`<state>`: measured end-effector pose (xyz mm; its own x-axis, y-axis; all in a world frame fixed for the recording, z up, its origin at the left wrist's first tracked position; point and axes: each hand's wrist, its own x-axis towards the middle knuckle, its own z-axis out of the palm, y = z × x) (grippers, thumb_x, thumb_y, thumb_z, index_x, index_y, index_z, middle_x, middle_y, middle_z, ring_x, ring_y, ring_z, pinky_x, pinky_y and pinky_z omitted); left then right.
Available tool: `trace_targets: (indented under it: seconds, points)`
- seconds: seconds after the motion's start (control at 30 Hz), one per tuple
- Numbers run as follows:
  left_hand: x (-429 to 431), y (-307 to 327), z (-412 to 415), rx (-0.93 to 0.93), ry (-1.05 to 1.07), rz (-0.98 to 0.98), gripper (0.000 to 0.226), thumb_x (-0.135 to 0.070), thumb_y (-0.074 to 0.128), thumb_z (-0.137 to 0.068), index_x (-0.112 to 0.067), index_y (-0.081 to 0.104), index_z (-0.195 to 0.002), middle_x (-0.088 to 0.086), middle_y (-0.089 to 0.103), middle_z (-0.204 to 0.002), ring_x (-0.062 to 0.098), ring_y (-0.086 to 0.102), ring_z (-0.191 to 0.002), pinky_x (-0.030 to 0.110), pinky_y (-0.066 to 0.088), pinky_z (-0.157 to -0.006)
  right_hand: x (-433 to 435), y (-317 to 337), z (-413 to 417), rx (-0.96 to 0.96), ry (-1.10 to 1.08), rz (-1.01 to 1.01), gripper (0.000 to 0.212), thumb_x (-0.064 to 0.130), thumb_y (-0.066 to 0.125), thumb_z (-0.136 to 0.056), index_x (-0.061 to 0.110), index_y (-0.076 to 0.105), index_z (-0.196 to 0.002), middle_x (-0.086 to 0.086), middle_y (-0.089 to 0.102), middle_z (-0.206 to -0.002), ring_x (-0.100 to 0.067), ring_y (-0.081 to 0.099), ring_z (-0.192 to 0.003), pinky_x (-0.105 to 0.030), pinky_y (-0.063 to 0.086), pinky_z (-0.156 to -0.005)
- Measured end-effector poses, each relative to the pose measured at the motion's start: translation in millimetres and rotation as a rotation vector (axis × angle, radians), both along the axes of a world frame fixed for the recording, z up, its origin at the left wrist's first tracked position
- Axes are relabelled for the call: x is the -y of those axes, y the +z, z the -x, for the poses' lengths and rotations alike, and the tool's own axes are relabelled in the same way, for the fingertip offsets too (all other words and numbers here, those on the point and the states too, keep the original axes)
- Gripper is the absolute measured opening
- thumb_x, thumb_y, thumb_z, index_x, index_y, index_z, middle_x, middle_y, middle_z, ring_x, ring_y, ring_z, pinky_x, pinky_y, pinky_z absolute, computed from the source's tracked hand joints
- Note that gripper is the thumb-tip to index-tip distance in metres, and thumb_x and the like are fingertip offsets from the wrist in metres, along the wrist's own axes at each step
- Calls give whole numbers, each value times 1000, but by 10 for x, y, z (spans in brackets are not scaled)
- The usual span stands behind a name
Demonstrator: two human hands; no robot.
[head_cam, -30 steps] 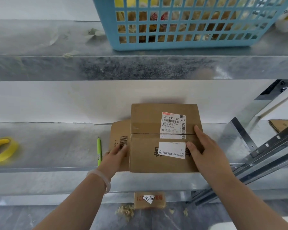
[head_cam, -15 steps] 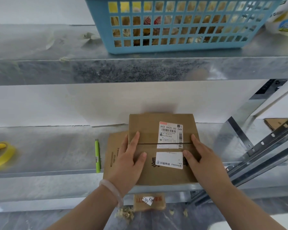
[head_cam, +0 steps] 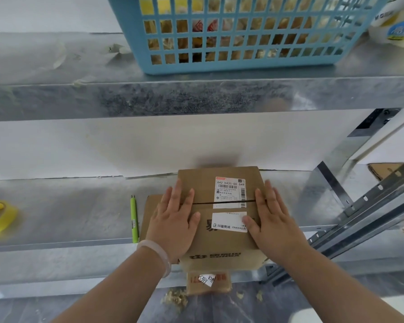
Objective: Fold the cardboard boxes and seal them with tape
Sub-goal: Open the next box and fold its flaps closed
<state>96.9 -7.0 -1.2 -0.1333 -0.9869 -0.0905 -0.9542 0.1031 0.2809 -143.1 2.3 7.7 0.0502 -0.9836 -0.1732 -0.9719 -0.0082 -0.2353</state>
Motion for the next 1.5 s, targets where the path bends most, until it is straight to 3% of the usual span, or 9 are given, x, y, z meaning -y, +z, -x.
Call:
trace_targets:
  seconds: [0.1, 0.23, 0.37, 0.87, 1.03, 1.13, 1.3, 1.43, 1.5]
  points:
    - [-26, 34, 22, 134, -179, 94, 75, -61, -23, -83, -34, -5, -151, -12, -20, -156, 15, -19, -145, 37, -11, -116, 34, -37, 36, -118, 126, 56, 75, 66, -7, -87, 26, -27, -147, 10, -36, -153, -10, -33, -141, -32, -16, -118]
    - [-17, 9, 15, 127, -272, 106, 71, -58, -11, -92, -34, 22, -150, -9, 13, -159, 18, 11, -147, 46, 14, -119, 51, -91, 50, -169, 232, 72, 74, 60, -13, -85, 28, -21, -151, 12, -26, -157, -6, -28, -143, -35, -17, -117]
    - [62, 45, 47, 100, -224, 44, 76, -65, -15, -82, -41, 7, -150, -18, -6, -158, 10, -10, -147, 35, -6, -118, 147, 0, 17, -164, 217, 58, 84, 58, -20, -77, 26, -12, -154, 10, -18, -160, -8, -18, -147, -34, -13, -120]
    - [62, 107, 92, 42, -166, 2, 48, -53, 22, -99, -47, 19, -147, -19, -2, -159, 7, -10, -146, 38, -5, -120, 173, -40, -224, -165, 234, 84, 83, 59, -25, -73, 18, -25, -145, 3, -24, -157, -8, -19, -146, -34, -14, -120]
    - [117, 204, -223, -326, -244, -119, 49, -43, 39, -100, -37, 29, -148, -18, 15, -158, 0, 1, -144, 29, 3, -119, 116, -48, -284, -162, 193, 126, 95, 68, -35, -70, 16, -20, -149, 1, -22, -156, -11, -12, -147, -28, -18, -117]
    - [62, 214, -831, -493, -18, 56, 42, -31, 48, -98, -31, 45, -141, -15, 42, -144, 2, 31, -135, 24, 23, -114, 143, -63, -282, -170, 170, 107, 81, 62, 4, -96, 8, 28, -151, -9, 29, -156, -19, 30, -142, -23, -4, -117]
    - [-5, -216, -2642, -294, 600, 262, 49, -28, 54, -85, -14, 58, -131, 12, 60, -128, 31, 54, -119, 35, 39, -104, 222, -269, -149, -39, 108, 124, 73, 71, 13, -91, 37, 8, -155, 16, 4, -163, -4, 5, -148, -31, -3, -122]
    - [-41, -419, -3796, -104, 886, 98, 53, -7, 59, -82, -14, 52, -134, 18, 54, -133, 41, 52, -116, 45, 42, -96, 440, -856, -42, 104, 132, 293, 66, 57, 31, -87, 26, 47, -143, -5, 40, -153, -32, 37, -139, -74, 20, -103]
    - [-45, -536, -4182, -7, 898, -28, 60, -7, 53, -85, -18, 42, -143, 16, 47, -140, 38, 48, -123, 45, 41, -101, 490, -1090, 130, -5, 188, 250, 72, 62, 31, -90, 24, 34, -151, -7, 30, -158, -36, 29, -143, -75, 22, -103]
